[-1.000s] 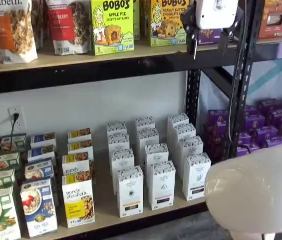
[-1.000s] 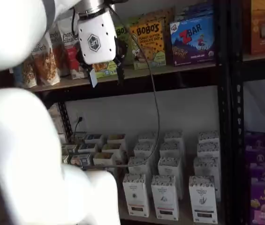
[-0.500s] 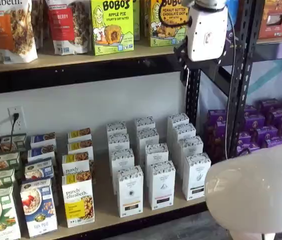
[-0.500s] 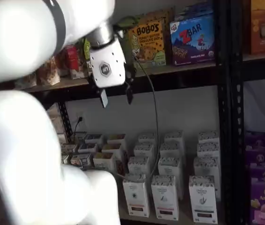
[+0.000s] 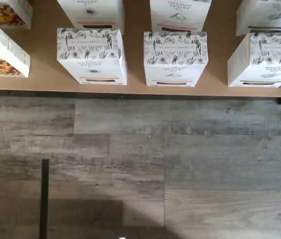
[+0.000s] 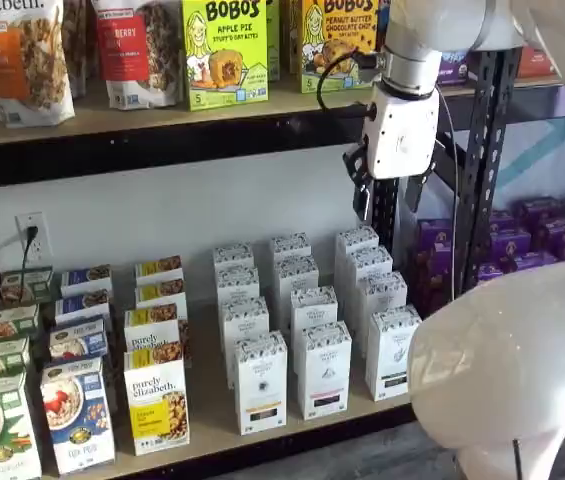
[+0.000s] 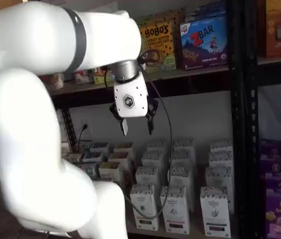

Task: Pick up the white box with a green strip in the middle, on the bottom shelf, the sixth box from the left

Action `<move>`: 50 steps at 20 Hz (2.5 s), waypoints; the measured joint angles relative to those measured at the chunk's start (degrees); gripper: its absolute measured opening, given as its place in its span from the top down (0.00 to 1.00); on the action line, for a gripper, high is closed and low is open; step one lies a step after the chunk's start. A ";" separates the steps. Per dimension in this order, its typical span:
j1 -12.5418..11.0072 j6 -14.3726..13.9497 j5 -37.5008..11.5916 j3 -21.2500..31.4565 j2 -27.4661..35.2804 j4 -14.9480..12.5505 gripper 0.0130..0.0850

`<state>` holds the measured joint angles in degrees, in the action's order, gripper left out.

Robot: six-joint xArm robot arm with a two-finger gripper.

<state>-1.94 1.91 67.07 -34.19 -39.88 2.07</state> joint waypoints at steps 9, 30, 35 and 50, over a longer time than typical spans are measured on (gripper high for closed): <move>-3.24 2.91 -16.78 4.72 11.04 -1.34 0.00; -2.49 8.20 -47.04 0.86 44.67 4.49 0.00; -4.86 5.45 -50.66 -5.34 54.92 -1.02 0.00; -11.57 9.69 -52.67 -25.99 77.68 -3.63 0.00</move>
<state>-13.51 11.59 14.40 -60.19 37.80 -1.56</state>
